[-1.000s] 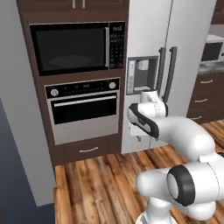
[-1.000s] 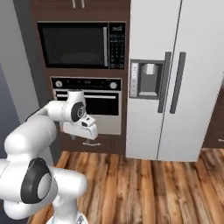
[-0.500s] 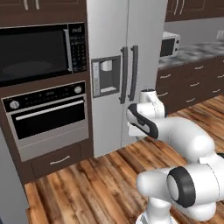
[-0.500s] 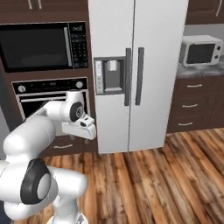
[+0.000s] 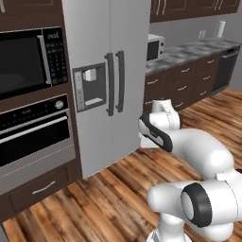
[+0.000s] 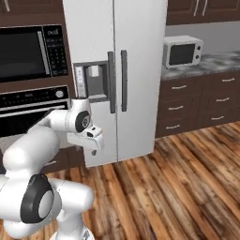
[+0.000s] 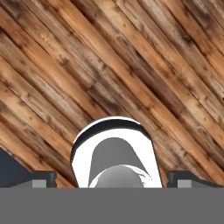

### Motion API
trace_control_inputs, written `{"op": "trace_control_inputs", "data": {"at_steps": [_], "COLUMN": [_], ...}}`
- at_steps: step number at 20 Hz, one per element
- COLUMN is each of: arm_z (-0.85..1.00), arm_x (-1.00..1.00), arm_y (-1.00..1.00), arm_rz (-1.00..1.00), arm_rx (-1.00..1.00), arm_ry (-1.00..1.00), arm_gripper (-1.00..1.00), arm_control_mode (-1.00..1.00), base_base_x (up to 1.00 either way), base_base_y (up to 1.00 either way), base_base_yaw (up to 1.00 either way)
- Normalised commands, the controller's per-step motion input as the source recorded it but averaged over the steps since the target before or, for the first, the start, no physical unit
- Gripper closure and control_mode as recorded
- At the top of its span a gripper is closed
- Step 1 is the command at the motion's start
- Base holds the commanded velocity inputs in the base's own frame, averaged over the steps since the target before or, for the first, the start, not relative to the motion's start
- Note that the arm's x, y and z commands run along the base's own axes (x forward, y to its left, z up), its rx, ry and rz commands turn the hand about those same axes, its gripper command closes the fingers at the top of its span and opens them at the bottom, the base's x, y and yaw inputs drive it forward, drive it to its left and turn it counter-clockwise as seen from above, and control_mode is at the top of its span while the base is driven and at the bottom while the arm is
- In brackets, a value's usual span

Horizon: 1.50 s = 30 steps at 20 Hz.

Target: Four empty soda cans are scattered around the kitchen. Gather all the cans and cluster them next to the stove for recycling.

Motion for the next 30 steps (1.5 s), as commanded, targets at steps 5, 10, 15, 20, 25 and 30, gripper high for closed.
{"op": "trace_control_inputs", "data": {"at_steps": [5,10,15,20,25,30], "arm_z": [0.0,0.0,0.0,0.0,0.0,0.0], "arm_x": [0.0,0.0,0.0,0.0,0.0,0.0], "arm_y": [0.0,0.0,0.0,0.0,0.0,0.0], "arm_rz": [0.0,0.0,0.0,0.0,0.0,0.0], "arm_rx": [0.0,0.0,0.0,0.0,0.0,0.0], "arm_ry": [0.0,0.0,0.0,0.0,0.0,0.0], "arm_gripper": [-1.0,-1.0,-1.0,-1.0,-1.0,-1.0], "arm_control_mode": [1.0,1.0,1.0,1.0,1.0,1.0], "base_base_x": [0.53,0.82,0.56,0.43,0.26,0.11], "base_base_y": [0.0,0.0,-0.02,-0.07,-0.01,-0.14], "base_base_yaw": [-0.28,-0.17,-0.26,-0.31,-0.35,-0.05]}}
